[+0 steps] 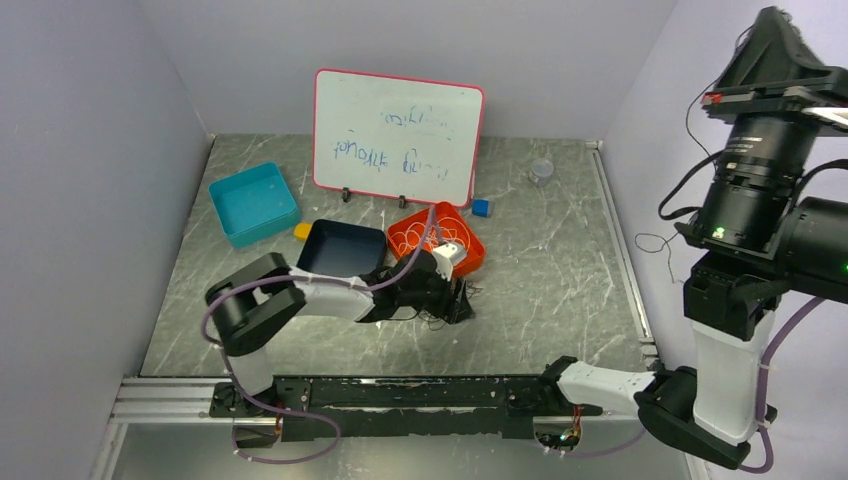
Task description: Untangle the cables
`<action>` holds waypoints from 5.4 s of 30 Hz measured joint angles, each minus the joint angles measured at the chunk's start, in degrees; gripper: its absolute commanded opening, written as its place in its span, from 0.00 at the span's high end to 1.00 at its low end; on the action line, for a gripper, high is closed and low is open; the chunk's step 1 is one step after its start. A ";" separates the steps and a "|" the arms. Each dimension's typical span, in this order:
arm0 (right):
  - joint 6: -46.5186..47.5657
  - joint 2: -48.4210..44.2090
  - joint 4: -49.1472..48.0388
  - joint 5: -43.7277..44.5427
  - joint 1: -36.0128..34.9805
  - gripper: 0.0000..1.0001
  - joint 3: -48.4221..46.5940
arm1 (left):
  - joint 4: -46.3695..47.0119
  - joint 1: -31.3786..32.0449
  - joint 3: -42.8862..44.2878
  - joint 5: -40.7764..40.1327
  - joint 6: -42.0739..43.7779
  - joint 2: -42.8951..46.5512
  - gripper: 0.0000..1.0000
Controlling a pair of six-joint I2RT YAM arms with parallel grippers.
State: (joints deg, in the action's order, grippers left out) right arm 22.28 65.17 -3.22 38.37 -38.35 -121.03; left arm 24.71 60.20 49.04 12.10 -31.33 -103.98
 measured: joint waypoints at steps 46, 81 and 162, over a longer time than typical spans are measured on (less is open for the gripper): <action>-34.18 33.90 10.80 -45.94 -2.86 1.00 -8.74 | -44.48 -12.39 -9.49 -38.71 -3.82 63.30 0.10; -37.70 35.36 6.45 -52.52 -6.40 1.00 -5.33 | -13.27 -12.52 -4.76 -24.63 27.28 34.60 0.06; -34.03 65.61 2.64 -55.56 -9.14 1.00 0.92 | -16.85 -78.49 22.86 -0.63 17.55 3.26 0.67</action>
State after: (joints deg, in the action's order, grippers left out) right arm -11.75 130.78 -0.58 -17.19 -47.48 -120.11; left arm 7.86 -18.28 71.90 11.46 -13.78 -100.73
